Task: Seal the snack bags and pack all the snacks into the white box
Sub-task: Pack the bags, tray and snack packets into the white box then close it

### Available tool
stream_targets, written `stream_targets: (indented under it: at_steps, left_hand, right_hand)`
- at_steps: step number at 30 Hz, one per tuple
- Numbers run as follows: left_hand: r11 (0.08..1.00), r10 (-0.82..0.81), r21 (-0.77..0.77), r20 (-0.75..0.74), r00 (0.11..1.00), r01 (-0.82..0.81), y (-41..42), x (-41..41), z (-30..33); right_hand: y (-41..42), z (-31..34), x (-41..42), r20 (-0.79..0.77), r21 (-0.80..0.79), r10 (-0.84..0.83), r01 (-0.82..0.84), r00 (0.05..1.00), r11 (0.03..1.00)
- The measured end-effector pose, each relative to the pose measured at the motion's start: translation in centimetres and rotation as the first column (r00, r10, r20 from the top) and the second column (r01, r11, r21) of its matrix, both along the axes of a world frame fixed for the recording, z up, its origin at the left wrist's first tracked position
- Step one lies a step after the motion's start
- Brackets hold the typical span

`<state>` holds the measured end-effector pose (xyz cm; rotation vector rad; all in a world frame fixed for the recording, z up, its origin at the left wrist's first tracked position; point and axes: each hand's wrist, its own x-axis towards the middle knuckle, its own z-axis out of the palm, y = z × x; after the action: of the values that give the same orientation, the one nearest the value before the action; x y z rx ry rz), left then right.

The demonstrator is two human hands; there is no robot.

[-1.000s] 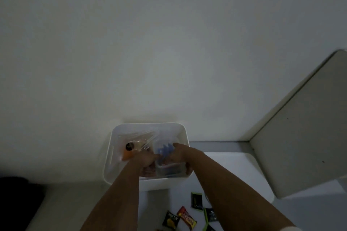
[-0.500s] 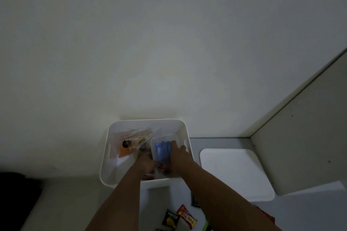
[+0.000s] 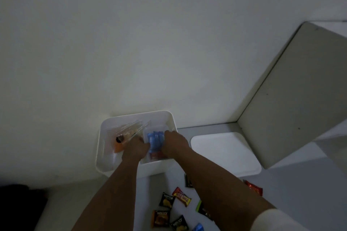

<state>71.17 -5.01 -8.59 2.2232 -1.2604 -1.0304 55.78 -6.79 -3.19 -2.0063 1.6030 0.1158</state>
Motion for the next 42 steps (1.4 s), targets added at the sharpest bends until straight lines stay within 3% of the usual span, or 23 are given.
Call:
stream_targets:
  at_steps: [3, 9, 12, 17, 20, 23, 28, 30, 34, 37, 42]
  left_hand:
    - [0.995, 0.078, -0.063, 0.072, 0.994, -0.074, 0.7, -1.2, 1.2]
    - [0.98, 0.082, -0.19, 0.095, 0.992, -0.063, 1.3, -6.2, 3.4]
    - [0.975, 0.071, -0.215, 0.043, 0.997, -0.06, 1.5, -9.5, 3.9]
    - [0.931, 0.089, -0.364, 0.171, 0.981, -0.021, 3.0, -16.5, 4.5]
    - [0.904, 0.01, -0.421, 0.2, 0.98, 0.077, 4.1, -20.6, 3.4]
    - [0.923, -0.088, -0.345, 0.239, 0.967, 0.17, 5.3, -23.6, 0.6]
    - [0.975, -0.204, -0.044, 0.211, 0.956, 0.218, 7.8, -26.9, -5.2]
    - [0.983, -0.183, 0.05, 0.138, 0.974, 0.177, 8.4, -27.5, -7.2]
    - [0.993, -0.074, 0.091, 0.055, 0.996, 0.068, 7.4, -28.7, -9.7]
    - [0.998, -0.006, 0.069, 0.045, 0.999, 0.003, 5.7, -29.3, -11.0]
    - [0.984, 0.17, 0.078, -0.096, 0.981, -0.163, 4.2, -30.4, -13.2]
  right_hand:
    - [0.9, 0.0, -2.6, 0.096, -0.086, -0.128, 0.137, 0.987, 0.987]
    - [2.2, -0.3, -8.8, 0.283, -0.127, -0.278, 0.323, 0.918, 0.938]
    - [2.8, -1.1, -12.9, 0.315, -0.095, -0.362, 0.409, 0.877, 0.908]
    - [4.0, -2.9, -21.1, 0.296, -0.046, -0.464, 0.498, 0.835, 0.866]
    - [5.0, -4.2, -26.4, 0.25, -0.02, -0.493, 0.513, 0.833, 0.858]
    - [6.2, -5.8, -31.4, 0.186, 0.008, -0.489, 0.497, 0.852, 0.868]
    - [7.6, -9.9, -37.6, 0.109, 0.123, -0.489, 0.476, 0.866, 0.871]
    - [7.7, -11.5, -39.1, 0.155, 0.196, -0.569, 0.54, 0.807, 0.819]
    - [5.7, -14.0, -40.9, 0.253, 0.307, -0.767, 0.703, 0.59, 0.642]
    - [3.7, -16.5, -41.5, 0.258, 0.347, -0.825, 0.749, 0.503, 0.565]
    - [1.5, -20.0, -41.6, 0.336, 0.425, -0.878, 0.777, 0.34, 0.464]
